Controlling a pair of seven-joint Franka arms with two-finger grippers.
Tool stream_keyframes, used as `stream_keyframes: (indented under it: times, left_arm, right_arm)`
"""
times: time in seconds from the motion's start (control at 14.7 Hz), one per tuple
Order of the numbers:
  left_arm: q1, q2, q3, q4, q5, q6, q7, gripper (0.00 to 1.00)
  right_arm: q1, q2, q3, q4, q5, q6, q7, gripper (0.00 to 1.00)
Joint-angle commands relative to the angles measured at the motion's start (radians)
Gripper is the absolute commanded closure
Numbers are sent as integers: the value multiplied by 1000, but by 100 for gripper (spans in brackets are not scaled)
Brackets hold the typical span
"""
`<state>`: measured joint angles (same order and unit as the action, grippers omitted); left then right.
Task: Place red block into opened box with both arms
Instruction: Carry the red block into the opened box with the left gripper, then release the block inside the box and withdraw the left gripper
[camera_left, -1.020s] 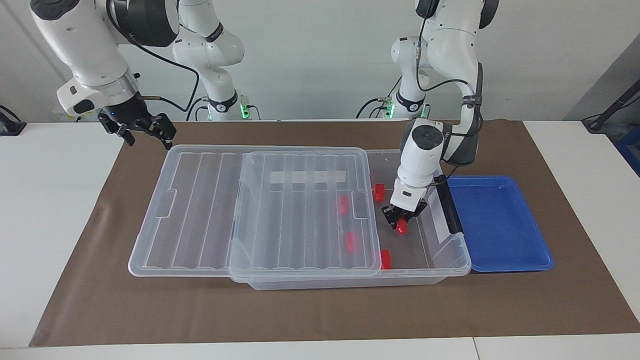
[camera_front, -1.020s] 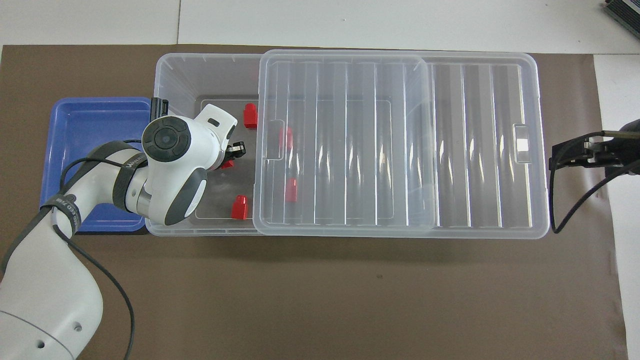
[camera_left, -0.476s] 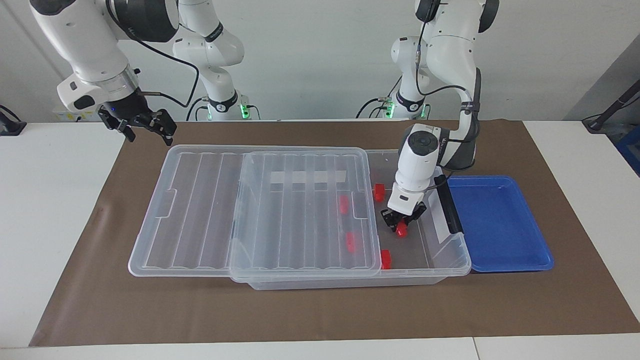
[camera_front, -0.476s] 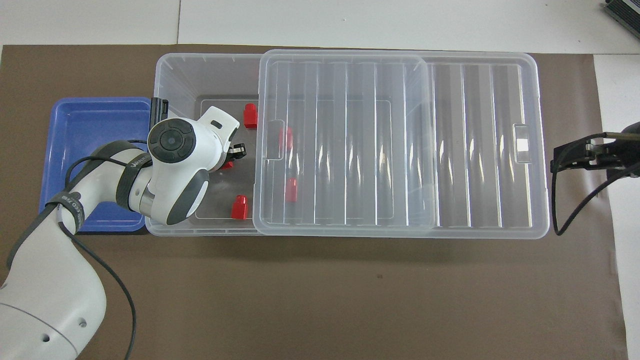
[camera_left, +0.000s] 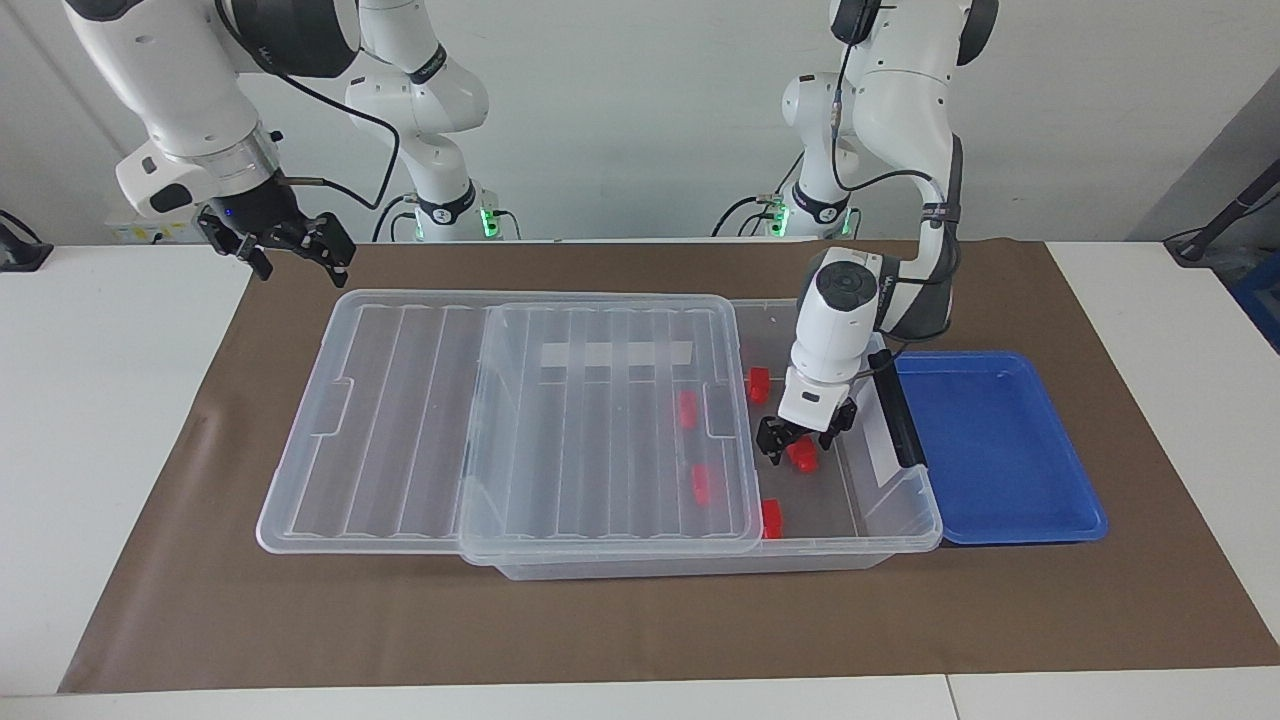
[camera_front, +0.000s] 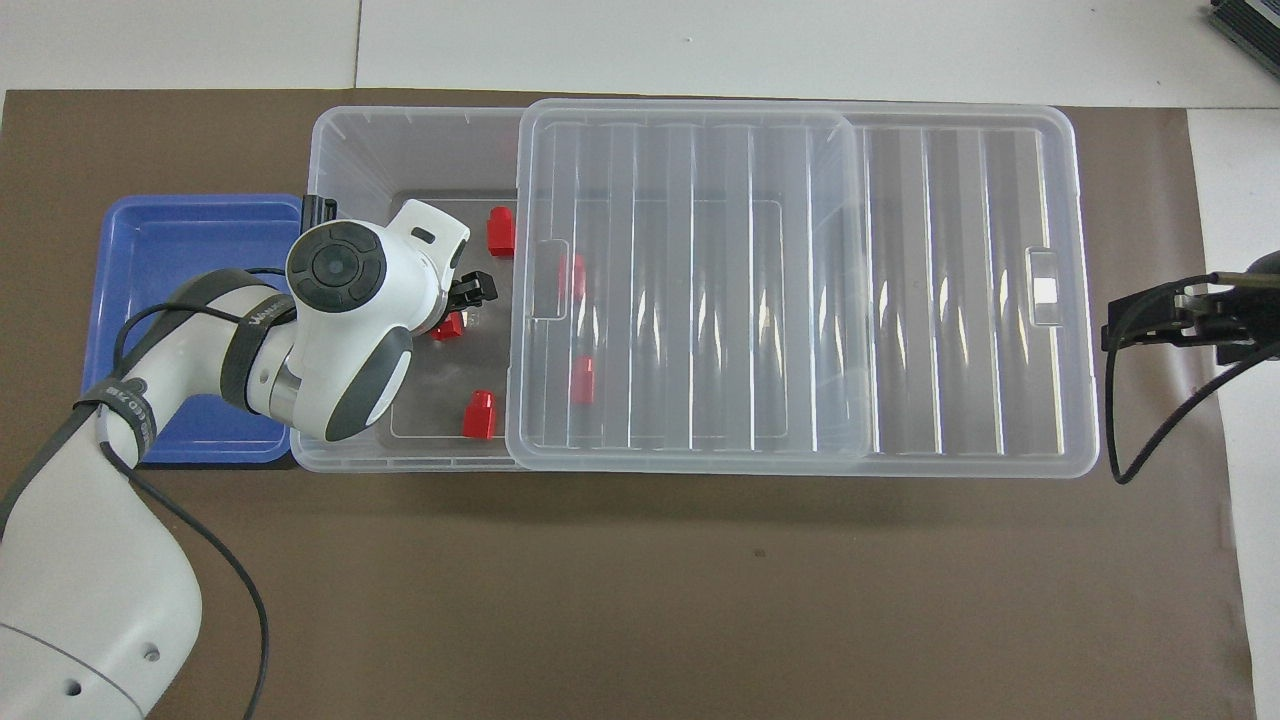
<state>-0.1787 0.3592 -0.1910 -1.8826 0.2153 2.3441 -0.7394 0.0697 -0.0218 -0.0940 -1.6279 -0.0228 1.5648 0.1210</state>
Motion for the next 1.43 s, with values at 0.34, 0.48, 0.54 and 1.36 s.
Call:
stream_keyframes:
  times: [0.34,0.48,0.54,1.36]
  left_arm:
    - [-10,-152,10,16,9,-228,-31,0]
    - [-7,-176,21,40,-55,-273,-32,0]
    - [7,-189,21,52,-69,-298,-31,0]
    - [195,-298,28,281,-175,-679,372,0]
  right_arm:
    - [1,-17,7,-7,23,-8,-18,0]
    - [1,-17,7,-9,23,-2,-18,0]
    - [1,-17,7,-10,23,-2,-18,0]
    - [1,-18,7,-13,23,0,-18,0]
